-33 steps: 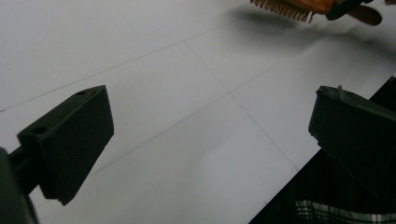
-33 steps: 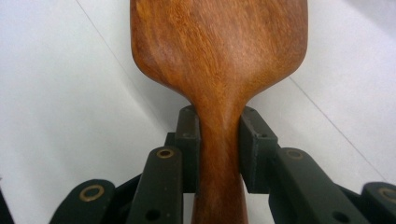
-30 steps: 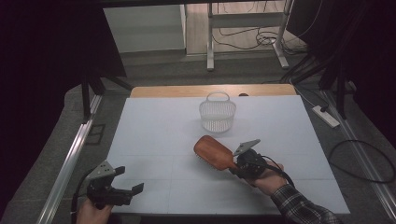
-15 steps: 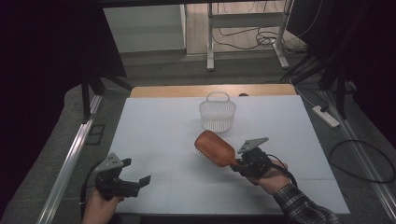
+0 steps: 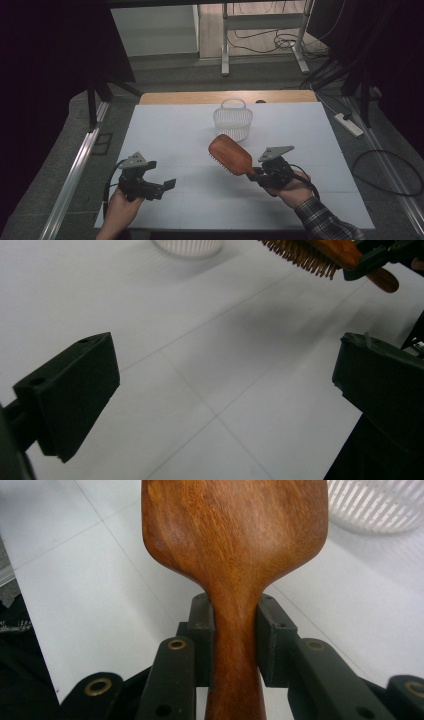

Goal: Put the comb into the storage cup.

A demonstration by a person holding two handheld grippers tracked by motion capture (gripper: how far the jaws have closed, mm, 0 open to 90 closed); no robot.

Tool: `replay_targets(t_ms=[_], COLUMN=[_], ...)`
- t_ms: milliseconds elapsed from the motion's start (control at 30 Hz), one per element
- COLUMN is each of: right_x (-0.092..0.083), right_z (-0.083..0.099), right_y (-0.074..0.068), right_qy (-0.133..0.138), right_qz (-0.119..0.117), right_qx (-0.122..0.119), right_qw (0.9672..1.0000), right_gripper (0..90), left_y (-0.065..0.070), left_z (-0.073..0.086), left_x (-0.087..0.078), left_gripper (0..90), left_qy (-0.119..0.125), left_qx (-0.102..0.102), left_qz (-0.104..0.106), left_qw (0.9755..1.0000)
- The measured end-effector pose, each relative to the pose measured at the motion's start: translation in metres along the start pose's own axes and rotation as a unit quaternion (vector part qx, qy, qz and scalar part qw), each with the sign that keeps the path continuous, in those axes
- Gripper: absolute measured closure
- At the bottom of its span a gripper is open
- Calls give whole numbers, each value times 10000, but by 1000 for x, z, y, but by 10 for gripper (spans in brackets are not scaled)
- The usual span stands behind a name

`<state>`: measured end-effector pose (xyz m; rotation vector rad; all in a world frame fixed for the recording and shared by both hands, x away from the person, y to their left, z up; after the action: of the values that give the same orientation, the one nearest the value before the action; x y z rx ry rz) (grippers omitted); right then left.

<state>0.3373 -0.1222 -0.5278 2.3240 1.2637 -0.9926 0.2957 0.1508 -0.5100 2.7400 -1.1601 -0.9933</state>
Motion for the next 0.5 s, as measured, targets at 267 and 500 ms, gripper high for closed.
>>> replay_targets(t_ms=[267,500], right_x=[-5,-7], right_z=[-7,-11], right_y=[-1,-1], right_qy=[194,350], right_qz=[43,78], right_qx=[-46,-54], right_qw=[9998,9993], right_gripper=[722,722], left_y=[10,17], left_z=[-19,-33], left_x=[20,39], left_gripper=[0,0], left_qy=[-36,-116], left_qx=[172,171], left_qz=[156,272], left_qw=[9997,9994])
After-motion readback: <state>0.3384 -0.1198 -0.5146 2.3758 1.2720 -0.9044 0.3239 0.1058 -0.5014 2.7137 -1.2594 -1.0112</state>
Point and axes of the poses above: each handheld gripper's, and its own axes: x roughly forward along the jaws, z roughly out of its underside, y roughly to its right, the point moved 10 cm from there along x, roughly forward along the jaws, and after that the axes turned 3 degrees about y, right-handed, at the moved point
